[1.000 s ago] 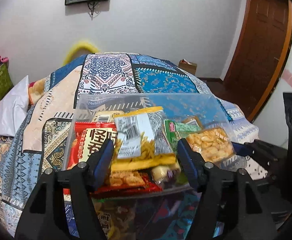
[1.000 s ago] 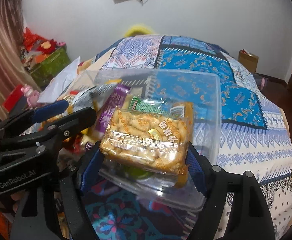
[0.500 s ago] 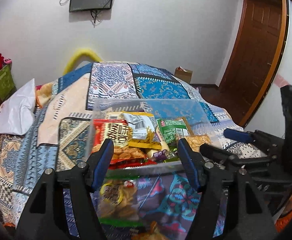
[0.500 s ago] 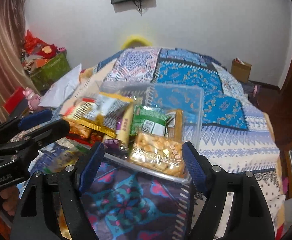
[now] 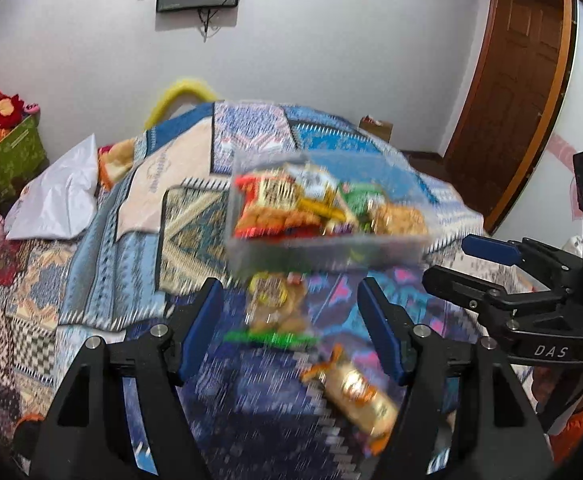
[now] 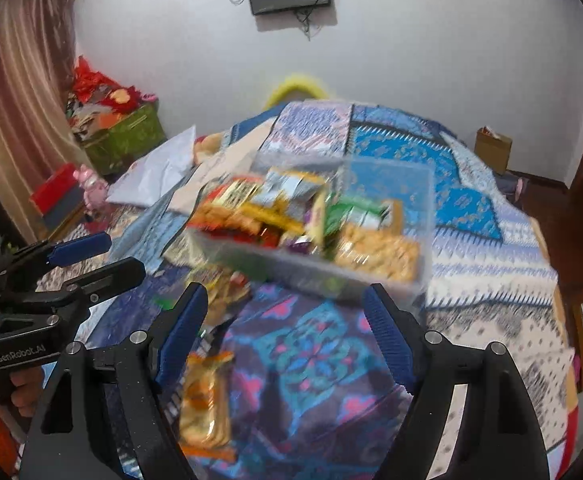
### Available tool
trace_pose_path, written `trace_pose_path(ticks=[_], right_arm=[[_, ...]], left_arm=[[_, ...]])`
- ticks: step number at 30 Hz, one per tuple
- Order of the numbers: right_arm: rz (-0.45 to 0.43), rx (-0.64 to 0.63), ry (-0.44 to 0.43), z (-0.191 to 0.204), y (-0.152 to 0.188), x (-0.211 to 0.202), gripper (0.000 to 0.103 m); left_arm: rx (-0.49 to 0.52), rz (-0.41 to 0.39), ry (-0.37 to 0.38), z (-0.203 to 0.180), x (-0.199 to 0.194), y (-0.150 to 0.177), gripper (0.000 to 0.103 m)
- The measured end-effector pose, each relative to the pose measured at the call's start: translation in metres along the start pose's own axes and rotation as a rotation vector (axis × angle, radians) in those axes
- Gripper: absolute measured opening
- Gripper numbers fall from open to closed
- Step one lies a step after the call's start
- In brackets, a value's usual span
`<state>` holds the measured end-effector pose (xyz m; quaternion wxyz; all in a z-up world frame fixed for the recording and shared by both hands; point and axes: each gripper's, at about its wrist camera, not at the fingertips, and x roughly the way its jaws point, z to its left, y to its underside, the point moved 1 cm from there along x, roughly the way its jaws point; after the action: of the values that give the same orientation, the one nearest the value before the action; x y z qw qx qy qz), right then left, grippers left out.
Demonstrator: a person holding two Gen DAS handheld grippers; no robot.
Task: Organize snacks
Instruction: 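Grasp yellow-label cracker bag with left gripper while right grasps rice cake pack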
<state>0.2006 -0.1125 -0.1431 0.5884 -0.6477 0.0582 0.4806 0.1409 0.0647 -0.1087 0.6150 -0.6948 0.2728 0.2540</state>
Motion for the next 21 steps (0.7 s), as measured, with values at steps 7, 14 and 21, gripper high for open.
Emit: trace_pose_path(ticks=[7, 14, 21], right_arm=[[0.115, -0.013, -0.051, 0.023, 0.035, 0.025, 0.078], [0.204, -0.062, -0.087, 0.051, 0.057, 0.049, 0.066], [0.263, -0.108, -0.071, 0.057, 0.07, 0.067, 0.037]], left_arm=[[-0.009, 0.088, -0.025, 0.013, 0.0, 0.046, 0.069], [-0.066, 0.154, -0.038, 0.032, 0.009, 0.074, 0.069], [-0.091, 0.168, -0.033, 0.036, 0.012, 0.081, 0.069]])
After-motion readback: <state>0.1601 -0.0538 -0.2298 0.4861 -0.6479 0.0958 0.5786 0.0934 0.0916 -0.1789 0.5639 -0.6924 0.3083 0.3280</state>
